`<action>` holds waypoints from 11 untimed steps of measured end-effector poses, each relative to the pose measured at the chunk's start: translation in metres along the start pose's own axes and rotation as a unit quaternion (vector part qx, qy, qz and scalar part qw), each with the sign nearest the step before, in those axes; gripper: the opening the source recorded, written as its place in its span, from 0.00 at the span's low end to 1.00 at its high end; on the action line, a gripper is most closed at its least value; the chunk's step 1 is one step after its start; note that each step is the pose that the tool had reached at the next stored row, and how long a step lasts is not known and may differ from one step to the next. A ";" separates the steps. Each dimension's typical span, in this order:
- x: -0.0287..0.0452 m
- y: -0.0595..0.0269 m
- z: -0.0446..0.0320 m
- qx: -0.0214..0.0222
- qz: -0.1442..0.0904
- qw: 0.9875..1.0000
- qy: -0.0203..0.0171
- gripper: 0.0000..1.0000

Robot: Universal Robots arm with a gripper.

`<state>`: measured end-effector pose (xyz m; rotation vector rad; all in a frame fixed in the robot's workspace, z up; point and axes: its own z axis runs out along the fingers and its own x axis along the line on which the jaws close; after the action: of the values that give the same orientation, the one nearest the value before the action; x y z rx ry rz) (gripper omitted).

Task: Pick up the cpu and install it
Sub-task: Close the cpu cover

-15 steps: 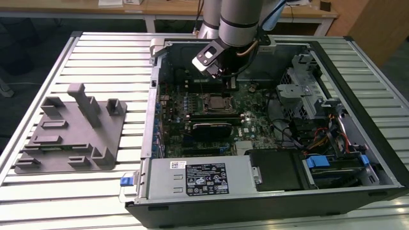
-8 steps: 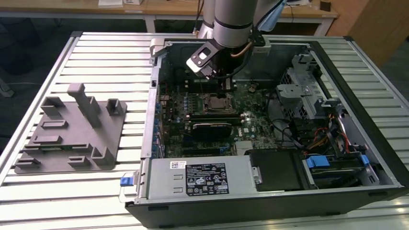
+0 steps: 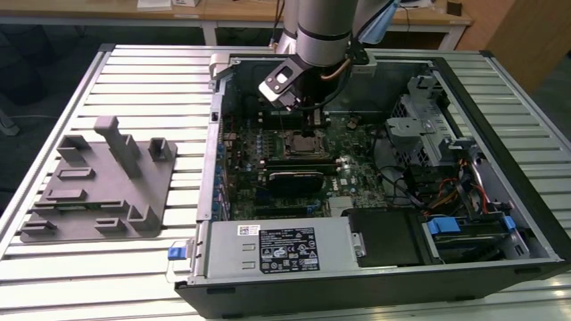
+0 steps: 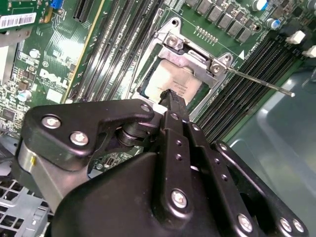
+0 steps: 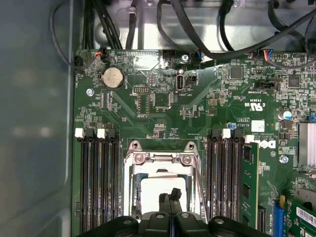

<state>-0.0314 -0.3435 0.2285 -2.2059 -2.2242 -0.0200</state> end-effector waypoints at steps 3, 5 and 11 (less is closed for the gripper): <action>0.0000 0.0000 0.0000 0.000 -0.027 1.000 0.000 0.11; 0.0000 0.0000 0.0000 0.001 -0.045 0.999 0.000 0.11; 0.0000 0.0000 0.0002 0.001 -0.099 0.995 0.000 0.11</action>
<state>-0.0314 -0.3435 0.2283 -1.9742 -2.4307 -0.0186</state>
